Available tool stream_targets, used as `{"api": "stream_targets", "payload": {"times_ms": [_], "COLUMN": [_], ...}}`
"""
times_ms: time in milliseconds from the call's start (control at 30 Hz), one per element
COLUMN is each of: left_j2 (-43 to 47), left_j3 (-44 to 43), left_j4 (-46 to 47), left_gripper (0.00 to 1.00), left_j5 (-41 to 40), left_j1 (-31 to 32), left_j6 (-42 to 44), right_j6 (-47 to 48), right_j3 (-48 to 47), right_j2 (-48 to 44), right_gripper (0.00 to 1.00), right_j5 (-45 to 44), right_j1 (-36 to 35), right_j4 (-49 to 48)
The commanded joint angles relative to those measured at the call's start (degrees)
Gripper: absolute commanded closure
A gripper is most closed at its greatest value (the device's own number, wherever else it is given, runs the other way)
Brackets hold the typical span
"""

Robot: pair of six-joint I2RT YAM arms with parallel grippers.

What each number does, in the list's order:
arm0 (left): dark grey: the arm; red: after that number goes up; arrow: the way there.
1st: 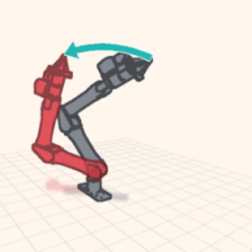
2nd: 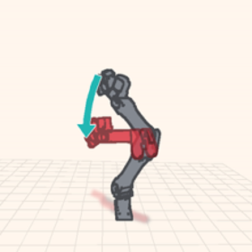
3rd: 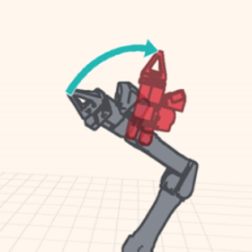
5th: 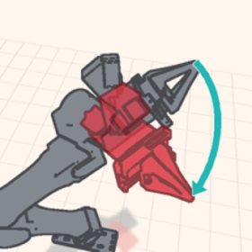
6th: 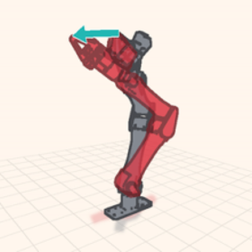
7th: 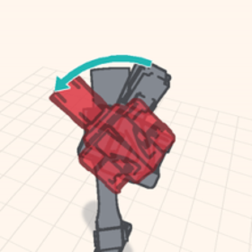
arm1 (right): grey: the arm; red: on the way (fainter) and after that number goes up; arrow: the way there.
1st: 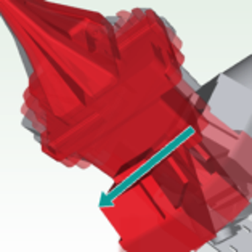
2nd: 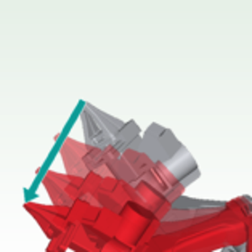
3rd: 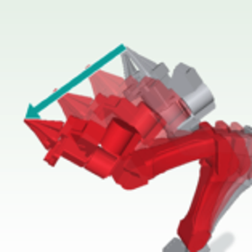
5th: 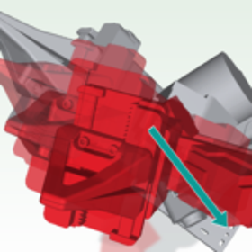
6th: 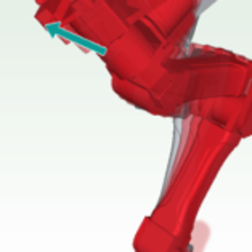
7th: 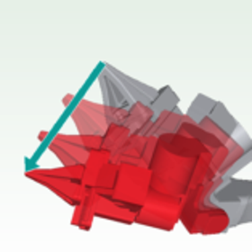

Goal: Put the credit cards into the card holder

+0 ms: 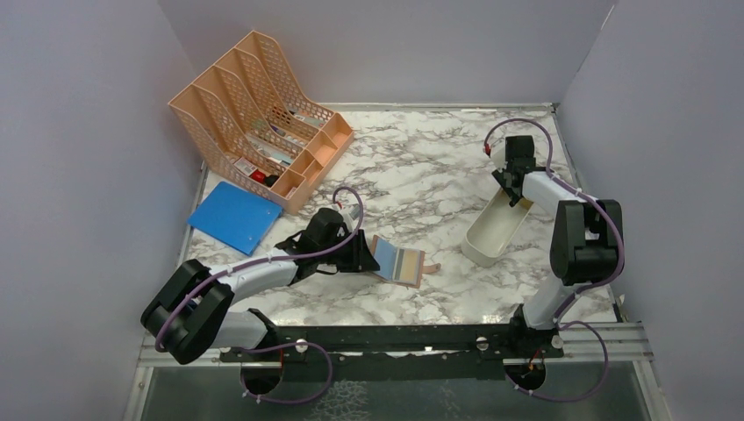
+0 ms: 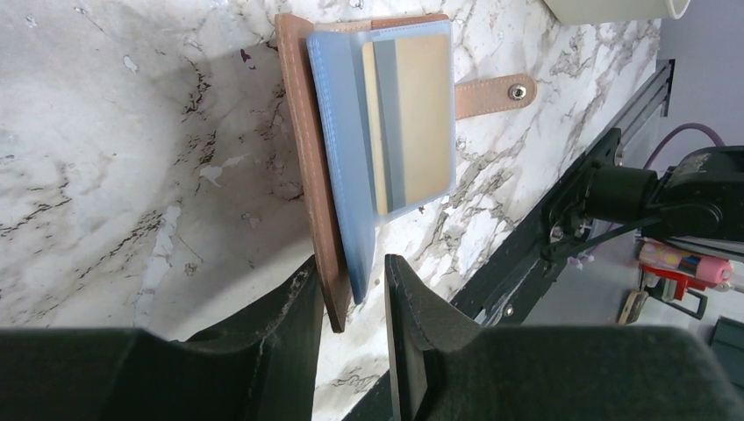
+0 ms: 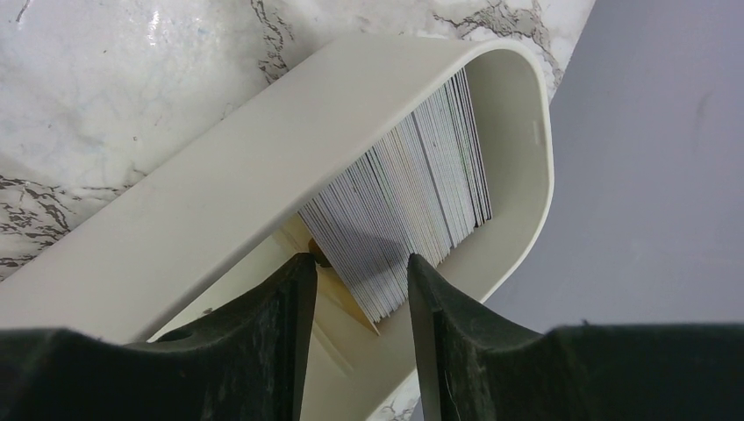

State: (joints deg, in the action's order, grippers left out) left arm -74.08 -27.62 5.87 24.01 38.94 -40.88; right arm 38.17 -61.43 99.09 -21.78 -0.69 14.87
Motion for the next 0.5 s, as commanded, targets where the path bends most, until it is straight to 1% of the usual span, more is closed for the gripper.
{"api": "stream_targets", "payload": {"times_ms": [0, 100, 200, 467], "left_j2": [1.74, 1.92, 1.99, 1.78], "left_j3": [-0.51, -0.60, -0.60, -0.60], "left_j4": [-0.12, -0.29, -0.26, -0.28], "left_gripper": [0.66, 0.66, 0.66, 0.66], "left_j5": [-0.64, -0.88, -0.96, -0.90], "left_j1": [-0.44, -0.43, -0.52, -0.53], "left_j6": [0.49, 0.54, 0.52, 0.72], "right_j6": [0.24, 0.17, -0.11, -0.43], "right_j3": [-0.36, -0.47, -0.52, -0.35], "right_j2": [-2.09, -1.94, -1.63, -3.02], "right_gripper": [0.55, 0.57, 0.60, 0.63], "right_j5": [-2.68, -2.34, -2.05, -1.66], "right_j1": [0.51, 0.51, 0.51, 0.51], "right_j4": [-1.67, -1.58, -1.45, -1.48]}}
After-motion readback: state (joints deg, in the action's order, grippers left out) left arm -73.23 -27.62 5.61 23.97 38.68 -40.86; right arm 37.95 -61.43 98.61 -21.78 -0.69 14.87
